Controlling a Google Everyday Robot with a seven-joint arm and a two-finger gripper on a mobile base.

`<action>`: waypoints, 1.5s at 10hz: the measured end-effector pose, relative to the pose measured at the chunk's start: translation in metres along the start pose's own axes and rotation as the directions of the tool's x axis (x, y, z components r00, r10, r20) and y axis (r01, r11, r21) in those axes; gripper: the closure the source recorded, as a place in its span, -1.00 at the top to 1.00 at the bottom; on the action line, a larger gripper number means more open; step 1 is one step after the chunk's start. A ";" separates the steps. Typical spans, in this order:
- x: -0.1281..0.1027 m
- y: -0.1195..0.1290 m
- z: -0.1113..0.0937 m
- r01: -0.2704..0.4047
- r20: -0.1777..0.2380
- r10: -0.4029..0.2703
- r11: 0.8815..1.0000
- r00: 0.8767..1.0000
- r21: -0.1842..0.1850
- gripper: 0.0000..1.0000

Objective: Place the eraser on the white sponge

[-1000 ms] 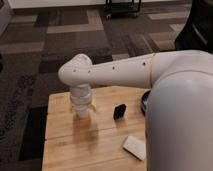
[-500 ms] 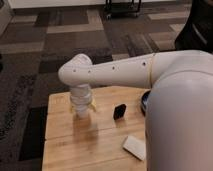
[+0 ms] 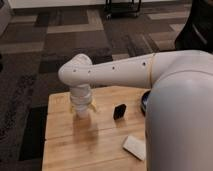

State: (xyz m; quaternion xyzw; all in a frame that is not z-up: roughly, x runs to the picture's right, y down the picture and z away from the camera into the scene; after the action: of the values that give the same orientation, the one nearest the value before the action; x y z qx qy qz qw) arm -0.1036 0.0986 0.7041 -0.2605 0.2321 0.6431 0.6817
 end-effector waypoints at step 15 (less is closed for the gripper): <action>0.000 -0.006 -0.005 -0.012 0.010 0.012 1.000 1.000 -0.002 0.30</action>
State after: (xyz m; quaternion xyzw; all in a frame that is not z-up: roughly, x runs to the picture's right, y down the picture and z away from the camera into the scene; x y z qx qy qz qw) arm -0.0979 0.0951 0.7011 -0.2563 0.2296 0.6488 0.6787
